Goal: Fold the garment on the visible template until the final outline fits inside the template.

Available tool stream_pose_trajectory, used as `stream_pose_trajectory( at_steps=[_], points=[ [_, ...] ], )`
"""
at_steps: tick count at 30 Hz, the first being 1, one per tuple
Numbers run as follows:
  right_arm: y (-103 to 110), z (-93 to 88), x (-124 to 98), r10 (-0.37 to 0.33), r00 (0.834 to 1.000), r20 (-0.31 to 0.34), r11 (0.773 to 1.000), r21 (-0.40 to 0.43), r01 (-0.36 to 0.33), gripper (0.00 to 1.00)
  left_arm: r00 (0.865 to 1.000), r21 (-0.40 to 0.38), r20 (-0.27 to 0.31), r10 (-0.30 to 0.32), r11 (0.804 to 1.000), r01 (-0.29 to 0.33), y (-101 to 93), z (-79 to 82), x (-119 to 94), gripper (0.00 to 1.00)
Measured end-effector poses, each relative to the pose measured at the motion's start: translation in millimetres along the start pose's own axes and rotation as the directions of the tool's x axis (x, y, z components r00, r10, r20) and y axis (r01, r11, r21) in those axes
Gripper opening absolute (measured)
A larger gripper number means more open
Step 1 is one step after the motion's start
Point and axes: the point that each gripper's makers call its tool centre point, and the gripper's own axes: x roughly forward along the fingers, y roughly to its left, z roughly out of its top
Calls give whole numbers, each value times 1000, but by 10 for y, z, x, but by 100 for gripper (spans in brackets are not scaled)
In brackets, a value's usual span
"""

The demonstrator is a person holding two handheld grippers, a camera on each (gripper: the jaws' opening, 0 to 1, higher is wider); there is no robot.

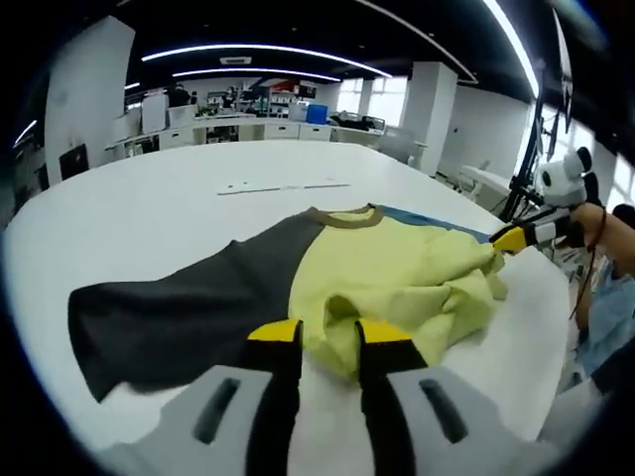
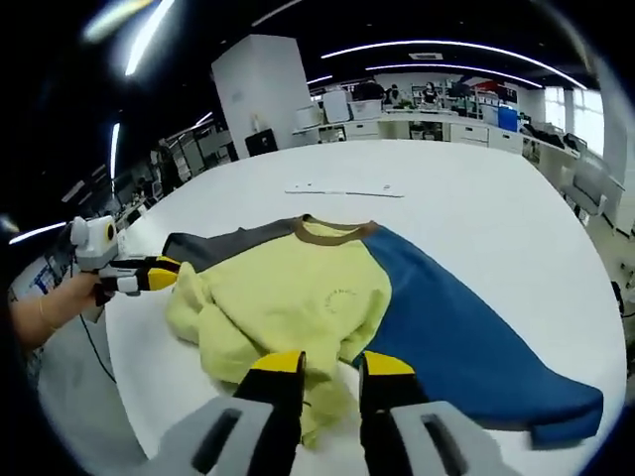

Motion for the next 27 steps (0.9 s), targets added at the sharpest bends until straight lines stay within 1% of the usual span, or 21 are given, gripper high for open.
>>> stream_pose_trajectory(
  at_steps=[5,10,14,18,20,23,27],
  points=[
    [-25,-72,-143,-2,1000,4,1000,18,2,19,1000,-9,2,-31,999,31,-121,-36,-130,27],
    [-17,-222,-226,4,1000,-10,1000,24,-4,18,998,-9,6,-67,998,67,-252,-58,-184,28],
    [-37,-348,-230,3,1000,-29,999,39,-2,16,996,-8,8,-86,996,86,-326,-87,-195,26],
    [-54,-430,-216,-6,999,-43,999,45,8,12,995,-10,2,-105,994,105,-406,-136,-204,24],
    [-63,-461,-204,-15,999,-52,999,36,17,11,994,-8,-6,-113,994,113,-443,-169,-197,24],
    [-75,-515,-177,-34,997,-68,999,2,34,10,992,-7,-17,-122,992,122,-492,-213,-182,24],
    [-40,-574,-120,-30,997,-76,1000,-10,29,6,991,-3,-30,-127,992,127,-524,-262,-156,23]
  ],
)
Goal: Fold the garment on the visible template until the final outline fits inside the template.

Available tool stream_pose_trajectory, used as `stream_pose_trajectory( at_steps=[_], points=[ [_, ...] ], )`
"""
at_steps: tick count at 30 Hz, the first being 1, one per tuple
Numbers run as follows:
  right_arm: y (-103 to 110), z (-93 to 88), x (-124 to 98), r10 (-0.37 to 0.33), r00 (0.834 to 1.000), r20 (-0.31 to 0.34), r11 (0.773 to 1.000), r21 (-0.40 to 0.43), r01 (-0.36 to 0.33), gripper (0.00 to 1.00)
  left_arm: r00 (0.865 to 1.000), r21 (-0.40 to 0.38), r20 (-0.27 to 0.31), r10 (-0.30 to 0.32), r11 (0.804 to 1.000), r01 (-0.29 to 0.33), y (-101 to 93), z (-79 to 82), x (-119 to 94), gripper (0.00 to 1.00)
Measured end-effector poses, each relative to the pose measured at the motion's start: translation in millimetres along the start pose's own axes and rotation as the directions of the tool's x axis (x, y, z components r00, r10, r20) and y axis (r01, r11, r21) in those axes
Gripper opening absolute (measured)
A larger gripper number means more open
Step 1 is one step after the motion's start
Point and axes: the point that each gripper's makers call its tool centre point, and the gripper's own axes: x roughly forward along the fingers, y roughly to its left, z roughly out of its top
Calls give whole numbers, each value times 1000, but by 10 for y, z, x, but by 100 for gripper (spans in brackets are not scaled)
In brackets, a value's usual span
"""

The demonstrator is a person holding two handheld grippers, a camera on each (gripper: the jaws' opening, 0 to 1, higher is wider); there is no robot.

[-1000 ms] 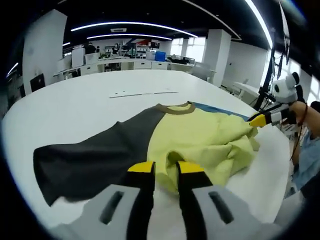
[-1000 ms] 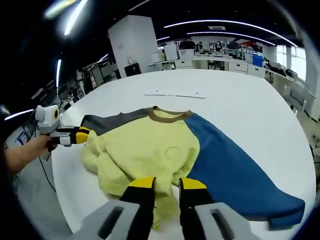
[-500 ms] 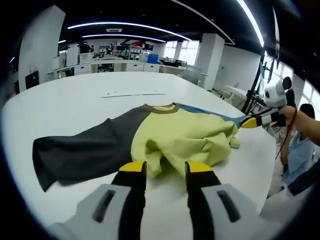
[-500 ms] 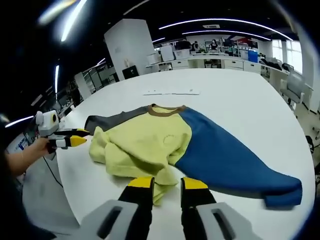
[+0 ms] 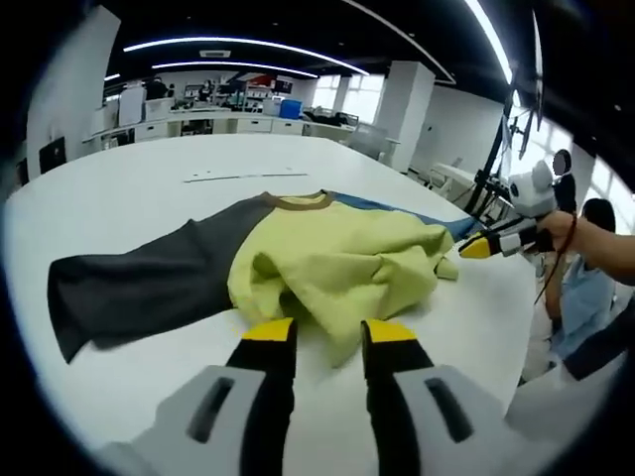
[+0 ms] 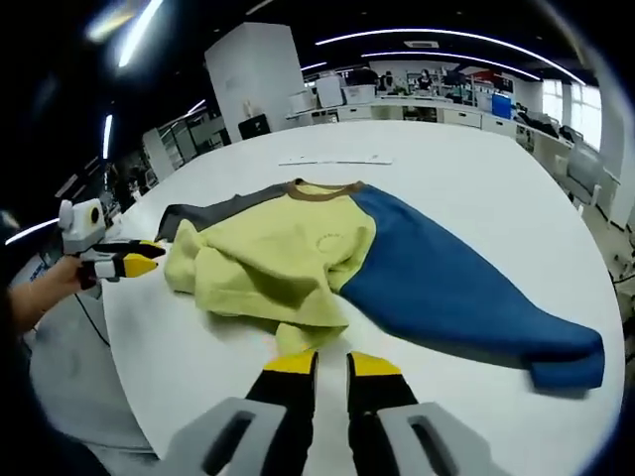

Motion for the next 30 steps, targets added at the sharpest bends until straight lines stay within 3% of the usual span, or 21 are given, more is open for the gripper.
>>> stream_pose_trajectory(
  at_steps=[7,18,30],
  points=[
    [122,-77,66,12,1000,-20,999,-37,-12,6,999,34,-37,5,999,-3,-26,-100,55,22],
    [172,-179,109,-17,998,-60,993,-115,10,5,998,20,-54,6,1000,-5,-5,-182,121,20],
    [67,-147,77,-40,999,-33,997,-64,38,3,998,23,-69,-4,1000,6,-35,-217,155,18]
  ],
)
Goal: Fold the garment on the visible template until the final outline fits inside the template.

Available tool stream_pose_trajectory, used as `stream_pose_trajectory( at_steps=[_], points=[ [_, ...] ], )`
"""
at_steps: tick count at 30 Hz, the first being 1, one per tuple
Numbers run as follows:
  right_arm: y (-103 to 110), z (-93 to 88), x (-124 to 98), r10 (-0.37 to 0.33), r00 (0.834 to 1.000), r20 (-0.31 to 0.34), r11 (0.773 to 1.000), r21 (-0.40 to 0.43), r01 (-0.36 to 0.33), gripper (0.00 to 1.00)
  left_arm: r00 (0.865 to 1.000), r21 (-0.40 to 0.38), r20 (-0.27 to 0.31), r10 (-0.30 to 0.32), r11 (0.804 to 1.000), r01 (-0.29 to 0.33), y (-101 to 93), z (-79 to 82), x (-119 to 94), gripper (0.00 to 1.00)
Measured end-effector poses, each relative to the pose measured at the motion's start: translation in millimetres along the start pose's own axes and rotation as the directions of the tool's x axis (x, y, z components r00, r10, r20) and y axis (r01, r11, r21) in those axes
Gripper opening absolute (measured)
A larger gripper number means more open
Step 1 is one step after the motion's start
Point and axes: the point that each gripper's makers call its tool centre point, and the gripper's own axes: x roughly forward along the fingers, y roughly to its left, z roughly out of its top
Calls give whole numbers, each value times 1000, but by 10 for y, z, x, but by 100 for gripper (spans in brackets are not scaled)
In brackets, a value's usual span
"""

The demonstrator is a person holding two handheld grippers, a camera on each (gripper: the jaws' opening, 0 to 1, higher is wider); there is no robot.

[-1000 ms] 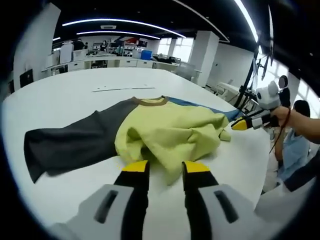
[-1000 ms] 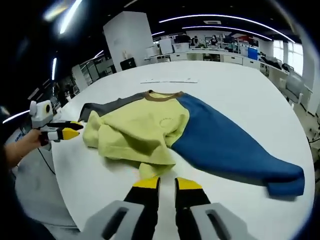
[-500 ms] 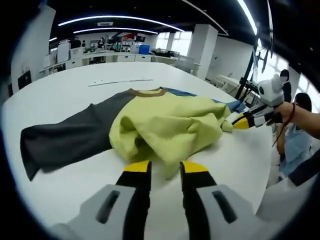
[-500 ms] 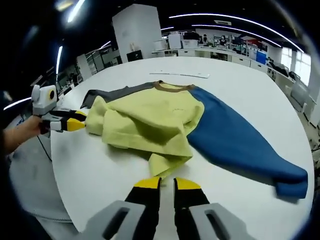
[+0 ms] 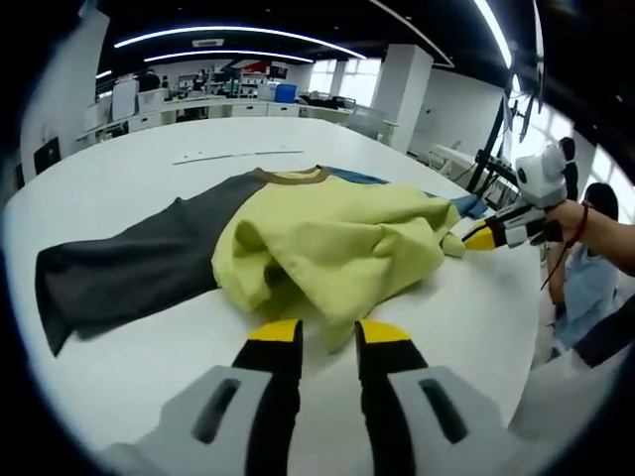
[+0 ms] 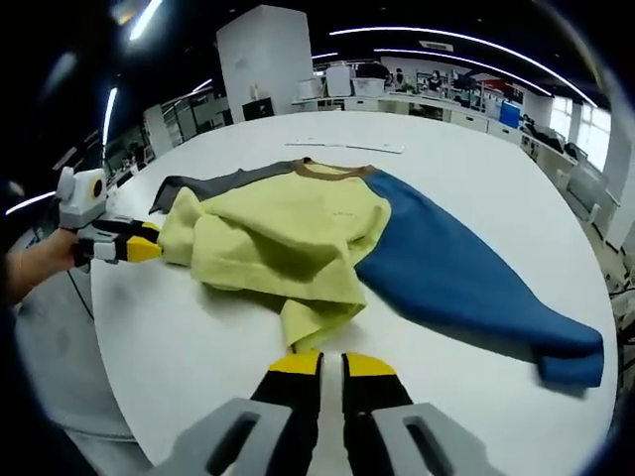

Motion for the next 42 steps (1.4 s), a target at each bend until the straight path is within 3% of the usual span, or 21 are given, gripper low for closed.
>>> stream_pose_trajectory(
  at_steps=[21,26,31,36,42],
  points=[
    [178,-42,85,17,999,-29,990,-138,-21,2,1000,2,-12,-8,1000,8,-12,-9,74,15],
    [172,-37,81,27,999,-30,996,-82,-29,0,1000,4,-17,-11,1000,11,-14,-15,97,14],
    [146,-37,73,45,999,-3,998,49,-45,0,1000,1,-15,-10,1000,10,-4,-20,107,11],
    [141,-42,70,53,999,10,995,81,-54,0,1000,-14,-23,-19,1000,19,-7,-68,136,3],
    [93,-44,15,39,999,21,995,87,-41,0,1000,-52,-2,-24,998,24,-13,-31,68,1]
  ],
)
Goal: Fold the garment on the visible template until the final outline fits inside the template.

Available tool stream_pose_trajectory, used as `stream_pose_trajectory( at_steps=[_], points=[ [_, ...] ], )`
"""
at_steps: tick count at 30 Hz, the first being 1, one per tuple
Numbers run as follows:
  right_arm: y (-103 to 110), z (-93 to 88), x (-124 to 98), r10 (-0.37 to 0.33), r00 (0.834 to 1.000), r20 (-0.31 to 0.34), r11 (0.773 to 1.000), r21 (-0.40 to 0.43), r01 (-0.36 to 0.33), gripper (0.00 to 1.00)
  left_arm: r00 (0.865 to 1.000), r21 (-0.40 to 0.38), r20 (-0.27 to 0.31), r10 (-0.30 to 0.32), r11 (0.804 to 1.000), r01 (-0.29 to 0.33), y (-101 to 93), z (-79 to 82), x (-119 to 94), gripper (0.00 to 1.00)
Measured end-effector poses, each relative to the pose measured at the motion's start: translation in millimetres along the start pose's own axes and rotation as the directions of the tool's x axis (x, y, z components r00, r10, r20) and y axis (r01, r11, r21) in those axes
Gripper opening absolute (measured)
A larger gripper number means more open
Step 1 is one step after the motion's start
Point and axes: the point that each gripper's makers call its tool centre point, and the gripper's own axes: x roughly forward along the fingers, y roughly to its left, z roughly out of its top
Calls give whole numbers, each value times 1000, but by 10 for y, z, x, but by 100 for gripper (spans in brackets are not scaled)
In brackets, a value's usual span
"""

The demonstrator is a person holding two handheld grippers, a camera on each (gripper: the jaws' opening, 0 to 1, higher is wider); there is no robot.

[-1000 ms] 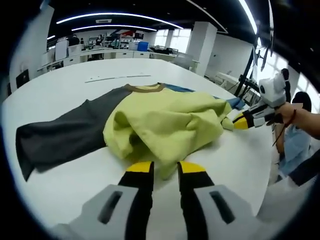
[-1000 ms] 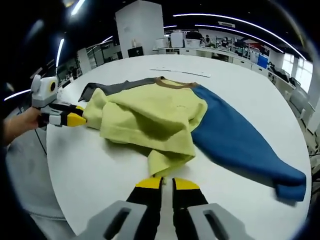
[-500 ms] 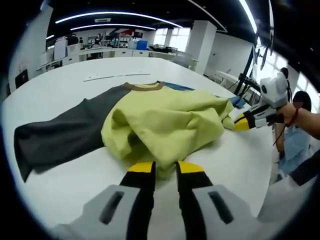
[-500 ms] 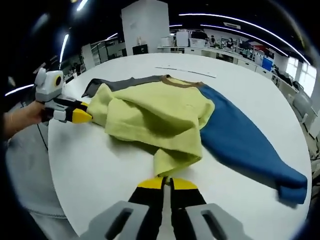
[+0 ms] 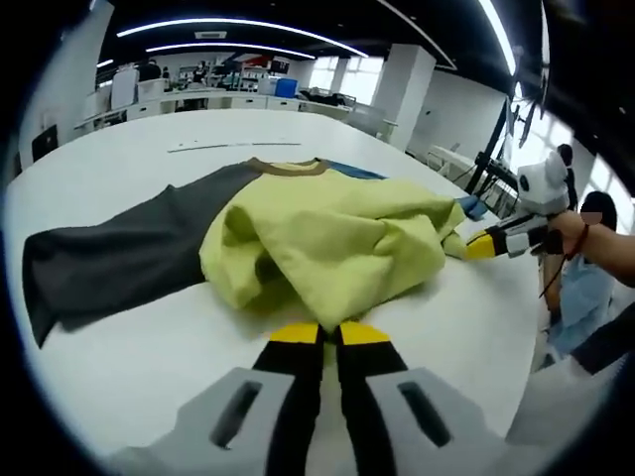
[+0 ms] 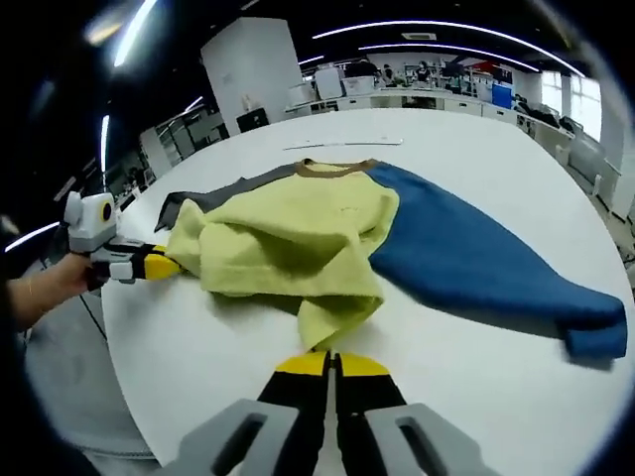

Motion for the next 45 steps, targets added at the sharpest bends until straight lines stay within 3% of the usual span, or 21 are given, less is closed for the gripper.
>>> stream_pose_trajectory(
  at_steps=[9,16,21,35,45],
  points=[
    [-67,18,-160,-28,999,34,1000,-3,28,0,999,-70,32,-23,997,25,-40,85,-232,0],
    [-124,8,-320,-56,997,57,998,-2,56,0,999,-67,25,-22,997,24,-36,110,-426,0],
    [-162,3,-449,-85,992,95,996,41,82,0,1000,-57,17,-19,998,20,-55,90,-571,0],
    [-90,-101,-775,-143,975,170,989,67,134,0,999,-75,-43,7,997,-10,-79,-228,-903,0],
    [-56,-275,-939,-160,974,159,986,74,150,0,996,-104,-83,16,994,-24,-96,-481,-1093,0]
  ],
)
